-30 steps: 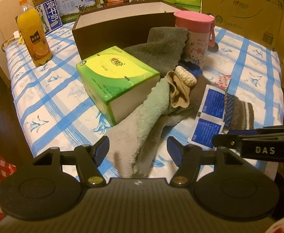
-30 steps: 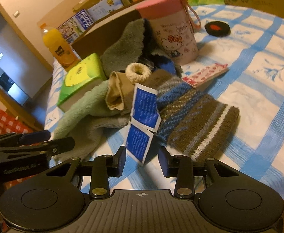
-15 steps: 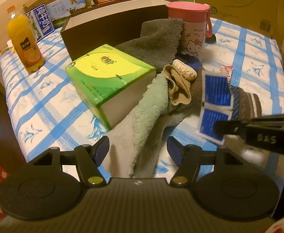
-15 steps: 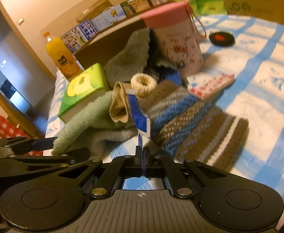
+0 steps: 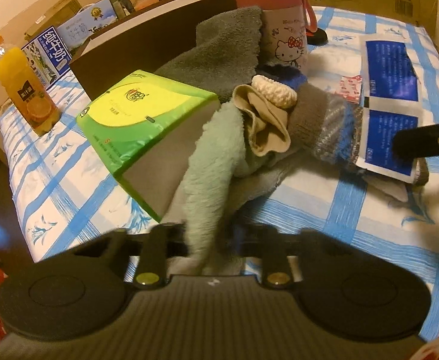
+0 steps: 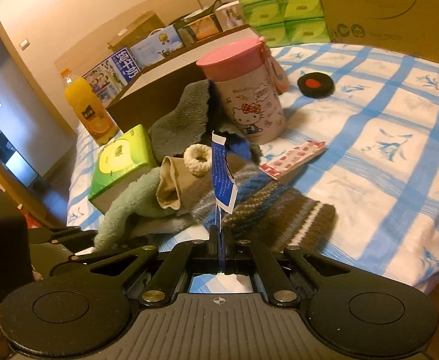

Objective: Organize soft objects
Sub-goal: 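Close the left gripper on the light green towel while the right gripper lifts the sachets, then carry the towel and sachets over the brown box and open both grippers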

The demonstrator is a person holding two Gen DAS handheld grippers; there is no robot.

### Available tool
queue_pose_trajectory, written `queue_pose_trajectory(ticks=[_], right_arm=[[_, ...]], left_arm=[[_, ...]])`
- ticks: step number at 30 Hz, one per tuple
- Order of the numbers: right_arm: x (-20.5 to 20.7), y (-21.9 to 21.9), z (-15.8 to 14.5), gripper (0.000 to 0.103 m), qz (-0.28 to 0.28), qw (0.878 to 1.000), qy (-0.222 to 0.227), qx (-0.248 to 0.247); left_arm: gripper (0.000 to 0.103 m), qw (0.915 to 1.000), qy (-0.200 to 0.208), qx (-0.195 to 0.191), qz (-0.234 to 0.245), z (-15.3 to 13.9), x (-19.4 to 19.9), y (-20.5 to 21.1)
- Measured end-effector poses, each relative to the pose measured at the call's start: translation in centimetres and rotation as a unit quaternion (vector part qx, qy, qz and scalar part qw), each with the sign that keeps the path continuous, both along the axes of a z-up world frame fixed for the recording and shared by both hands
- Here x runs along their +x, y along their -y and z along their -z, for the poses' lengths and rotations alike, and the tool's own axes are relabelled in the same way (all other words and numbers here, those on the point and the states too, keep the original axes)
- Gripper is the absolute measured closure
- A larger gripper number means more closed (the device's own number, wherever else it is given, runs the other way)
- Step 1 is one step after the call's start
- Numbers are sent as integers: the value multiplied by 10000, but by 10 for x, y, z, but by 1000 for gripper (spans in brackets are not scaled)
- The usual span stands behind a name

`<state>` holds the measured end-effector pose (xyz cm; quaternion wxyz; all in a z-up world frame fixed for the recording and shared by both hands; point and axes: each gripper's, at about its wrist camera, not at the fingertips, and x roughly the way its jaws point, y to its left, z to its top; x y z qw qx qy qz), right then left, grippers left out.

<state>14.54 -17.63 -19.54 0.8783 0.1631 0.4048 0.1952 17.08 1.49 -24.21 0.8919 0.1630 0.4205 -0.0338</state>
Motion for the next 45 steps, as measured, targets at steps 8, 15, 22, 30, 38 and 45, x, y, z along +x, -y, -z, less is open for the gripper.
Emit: queue_pose_trajectory(ticks=[8,15,22,30,38,45], right_arm=[[-17,10,-15,103,31,10000,58,-47],[-39,12,-40,103,12,9995,308,-21],[-64,11,-64,103,-83,9987,510,33],[-78,9,-78,103,-222,9981,570,-5],[-48,-9,-91,103,-480,9972,579,-14],[0,-35,-99,103,-660,9959,614,11]], left_arm=[[92,9992,336,-176,144,-27,-28,-1],[92,9956,824,-443,9,-77,-64,-7],[92,9884,1392,-549,-251,-124,-93,-20],[92,9826,1599,-808,-489,-151,-118,-40],[92,9768,1763,-956,-755,-171,-115,-61],[92,9708,1944,-958,-1031,-187,-88,-90]])
